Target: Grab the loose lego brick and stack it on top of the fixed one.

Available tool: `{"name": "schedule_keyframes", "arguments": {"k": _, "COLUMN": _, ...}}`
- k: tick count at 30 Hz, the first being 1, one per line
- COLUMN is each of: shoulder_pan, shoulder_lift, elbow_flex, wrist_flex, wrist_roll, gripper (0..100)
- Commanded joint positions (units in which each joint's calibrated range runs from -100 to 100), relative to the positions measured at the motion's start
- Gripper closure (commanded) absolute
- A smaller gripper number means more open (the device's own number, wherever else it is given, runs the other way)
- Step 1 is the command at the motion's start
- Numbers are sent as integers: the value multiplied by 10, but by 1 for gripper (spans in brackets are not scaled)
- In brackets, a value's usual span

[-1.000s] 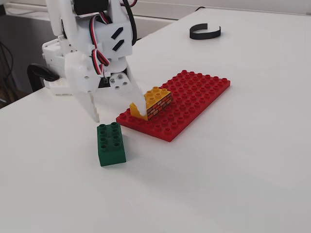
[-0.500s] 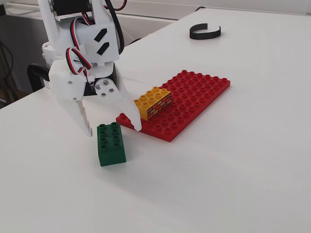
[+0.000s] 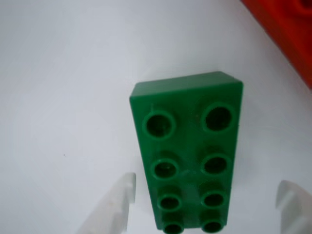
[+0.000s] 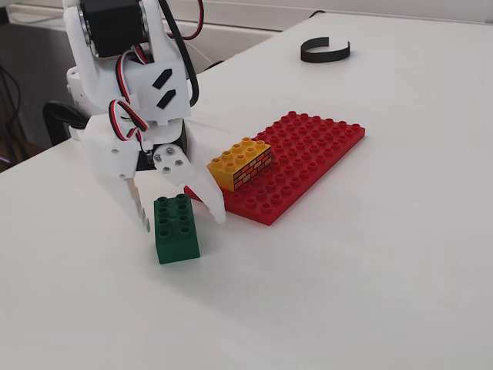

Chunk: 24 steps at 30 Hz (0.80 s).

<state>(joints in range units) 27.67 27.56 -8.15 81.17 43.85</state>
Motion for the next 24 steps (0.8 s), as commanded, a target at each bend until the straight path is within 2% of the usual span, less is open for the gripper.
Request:
{"name": "schedule_keyframes", "arguments": {"k": 1, "shoulder_pan": 4, "shoulder_lift": -5, "elbow_flex": -3, "wrist_flex": -3, "wrist_roll": 0, "gripper": 69}}
{"name": "schedule_keyframes", "arguments": {"k": 20, "shoulder_pan": 4, "shoulder_lift": 25, "elbow_flex": -3, "wrist_flex": 8, "wrist_roll": 3, "gripper": 70}}
{"name": "schedule_keyframes", "arguments": {"k": 22, "shoulder_pan": 4, "shoulder_lift": 26, "elbow_flex": -3, "wrist_flex": 5, "wrist_roll": 3, "gripper": 74}}
{"name": "schedule_keyframes", "arguments": {"k": 24, "shoulder_pan": 4, "shoulder_lift": 27, "elbow_flex": -3, "wrist_flex": 3, "wrist_roll": 2, "gripper": 87}}
